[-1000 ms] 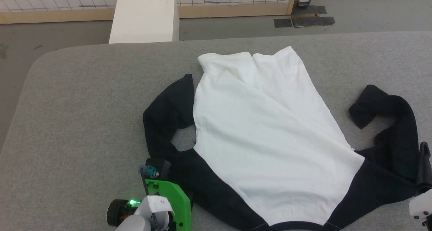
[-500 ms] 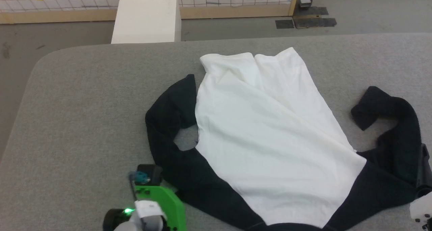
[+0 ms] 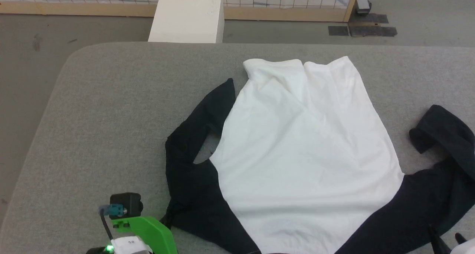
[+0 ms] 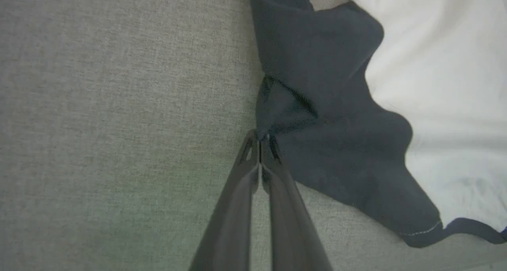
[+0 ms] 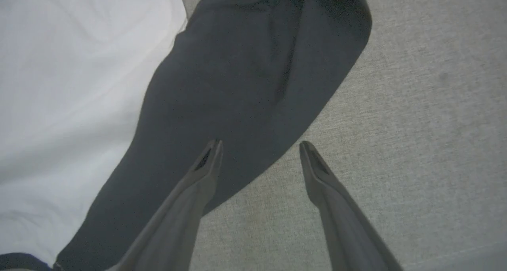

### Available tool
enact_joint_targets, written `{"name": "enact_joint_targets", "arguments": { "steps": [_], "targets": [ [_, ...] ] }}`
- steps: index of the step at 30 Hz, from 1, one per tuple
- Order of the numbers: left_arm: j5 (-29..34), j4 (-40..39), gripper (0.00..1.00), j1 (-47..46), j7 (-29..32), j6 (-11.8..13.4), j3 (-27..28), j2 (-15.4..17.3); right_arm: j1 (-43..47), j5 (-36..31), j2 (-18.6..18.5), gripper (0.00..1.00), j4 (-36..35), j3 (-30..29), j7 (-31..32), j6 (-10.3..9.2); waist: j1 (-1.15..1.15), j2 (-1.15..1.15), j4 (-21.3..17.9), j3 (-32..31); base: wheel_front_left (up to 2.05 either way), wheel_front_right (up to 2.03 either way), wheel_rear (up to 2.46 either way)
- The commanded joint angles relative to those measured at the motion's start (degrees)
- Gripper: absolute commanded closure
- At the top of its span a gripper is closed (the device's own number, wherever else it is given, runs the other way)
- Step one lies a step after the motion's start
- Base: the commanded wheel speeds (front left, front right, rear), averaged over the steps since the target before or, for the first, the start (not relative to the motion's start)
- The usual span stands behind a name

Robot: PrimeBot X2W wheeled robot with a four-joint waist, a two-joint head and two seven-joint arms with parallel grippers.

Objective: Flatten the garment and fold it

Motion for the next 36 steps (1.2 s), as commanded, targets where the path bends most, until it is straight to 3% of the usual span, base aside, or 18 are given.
{"name": "enact_joint_targets", "arguments": {
  "steps": [1, 16, 17, 18, 19, 20, 29, 36],
  "targets": [
    [-0.37, -0.11, 1.00, 0.65, -0.25, 0.46, 0.18, -0.11, 0.52, 0.46, -0.05, 0.00, -0.03, 0.25, 1.03, -0.09, 0.00, 0.00, -0.58, 0.62, 0.00, 0.00, 0.00],
    [-0.74, 1.58, 1.00, -1.10, -0.83, -0.70, -0.69, -0.58, -4.50, 2.11, -0.05, 0.00, 11.76, 4.81, 2.38, -0.09, 0.00, 0.00, 0.12, 2.13, 0.00, 0.00, 0.00],
    [-0.77, 1.67, 1.00, -1.13, -0.86, -0.75, -0.75, -0.62, -4.40, 2.28, -0.05, 0.11, 12.20, 5.34, 3.22, -0.09, 0.00, 0.00, 0.19, 2.14, 0.00, 0.00, 0.00],
    [-0.80, 1.76, 1.00, -1.17, -0.88, -0.80, -0.83, -0.64, -4.24, 2.61, -0.05, 0.60, 12.48, 5.96, 4.27, -0.09, 0.00, 0.00, 0.27, 2.16, 0.00, 0.00, 0.00],
    [-0.81, 1.81, 1.00, -1.20, -0.94, -0.82, -0.86, -0.67, -4.17, 2.88, -0.05, 0.64, 12.37, 6.36, 4.70, -0.09, 0.00, 0.00, 0.32, 2.17, 0.00, 0.00, 0.00],
    [-0.85, 1.84, 1.00, -1.22, -1.00, -0.85, -0.89, -0.70, -4.10, 3.01, -0.05, 1.00, 12.02, 6.57, 4.85, -0.09, 0.00, 0.00, 0.35, 2.19, 0.00, 0.00, 0.00],
    [-1.59, -0.56, 1.00, -2.27, -6.42, -3.04, 0.91, -1.08, -4.07, 3.00, -0.05, 1.00, 4.35, 4.72, 2.89, -0.09, 0.00, 0.00, -0.16, 0.97, 0.00, 0.00, 0.00],
    [-7.60, -10.22, 1.00, -7.00, -11.14, -8.80, 6.35, -1.13, -7.58, -0.55, -0.05, 1.00, -11.31, 2.39, 4.54, -0.09, 0.00, 0.00, -1.66, 0.10, 0.00, 0.00, 0.00]
  ]
}}
